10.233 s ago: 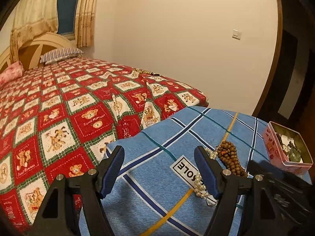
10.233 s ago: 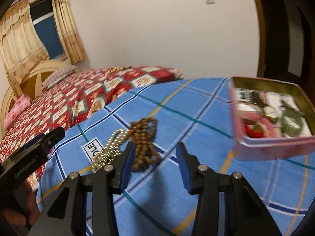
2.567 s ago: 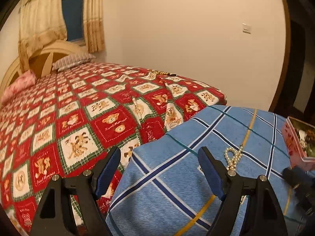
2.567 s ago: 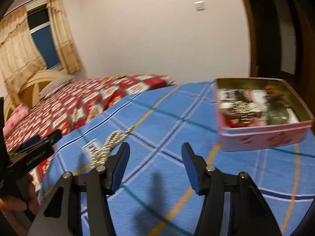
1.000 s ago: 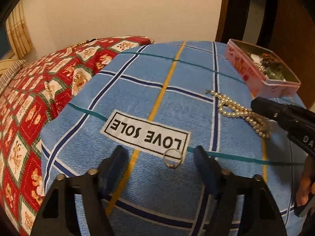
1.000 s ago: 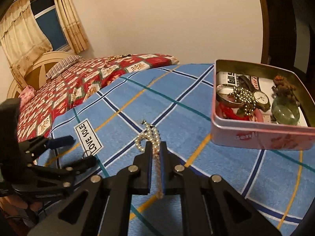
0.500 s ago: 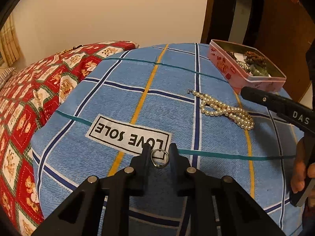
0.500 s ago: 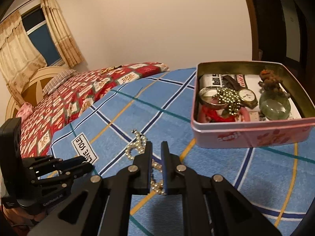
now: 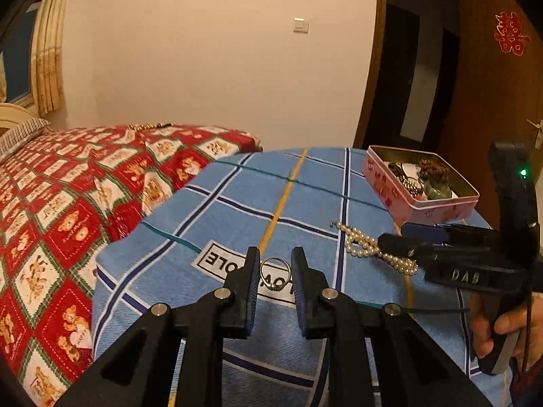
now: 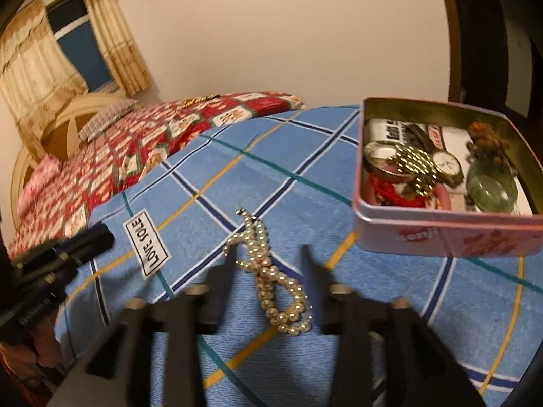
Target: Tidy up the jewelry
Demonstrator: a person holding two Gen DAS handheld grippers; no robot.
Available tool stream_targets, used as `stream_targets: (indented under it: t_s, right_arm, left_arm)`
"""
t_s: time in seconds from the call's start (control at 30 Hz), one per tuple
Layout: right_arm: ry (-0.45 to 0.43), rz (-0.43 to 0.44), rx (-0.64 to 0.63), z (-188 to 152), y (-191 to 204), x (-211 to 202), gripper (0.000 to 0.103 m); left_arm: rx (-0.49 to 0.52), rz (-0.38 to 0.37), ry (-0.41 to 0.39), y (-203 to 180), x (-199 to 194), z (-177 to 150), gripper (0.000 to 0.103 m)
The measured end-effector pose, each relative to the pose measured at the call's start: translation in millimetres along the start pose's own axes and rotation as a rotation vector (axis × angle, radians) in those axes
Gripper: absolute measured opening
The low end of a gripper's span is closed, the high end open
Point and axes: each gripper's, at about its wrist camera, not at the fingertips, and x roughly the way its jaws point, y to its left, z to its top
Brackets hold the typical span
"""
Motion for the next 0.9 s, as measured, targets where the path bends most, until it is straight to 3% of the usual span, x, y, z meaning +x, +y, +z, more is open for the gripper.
stream_targets:
  t_s: [0.03,0.13,0.23,0.3,0.37,0.43,0.6,0.8,0.9]
  right_arm:
    - [-0.001,-0.002,-0.024,0,4,1,0.061]
    - [0.023,-0.026,-0.116,3,17,10,0.061]
    - [0.130,-0.029,-0.148,3,22,31,0.058]
    - [0.130,-0.043,-0.184,2,26,31,0.052]
    - [0.128,-0.095,-0.221,0,28,30,0.029]
    - [0.124,-0.085,-0.218,-2,25,27,0.016]
    - [0.105,-0.021,-0.139,-4,10,16,0.016]
    - [-0.019,0.120,0.000,2,-7,-10,0.016]
    - [-0.087,0.128,0.019,4,-6,-22,0.016]
  left_arm:
    - [0.003,0.004,-0.001,-1,0,0,0.019]
    - [0.028,0.025,0.004,-5,1,1,0.019]
    - [0.050,0.034,0.001,-9,0,0,0.019]
    - [0.052,0.040,0.007,-9,1,-1,0.019]
    - [0.051,0.048,0.011,-9,1,-1,0.019]
    - [0.050,0.050,0.012,-9,1,-1,0.019]
    - [0.055,0.079,0.012,-13,1,0,0.019]
    - [0.021,0.069,-0.012,-22,2,6,0.019]
    - [0.030,0.066,-0.023,-31,5,8,0.019]
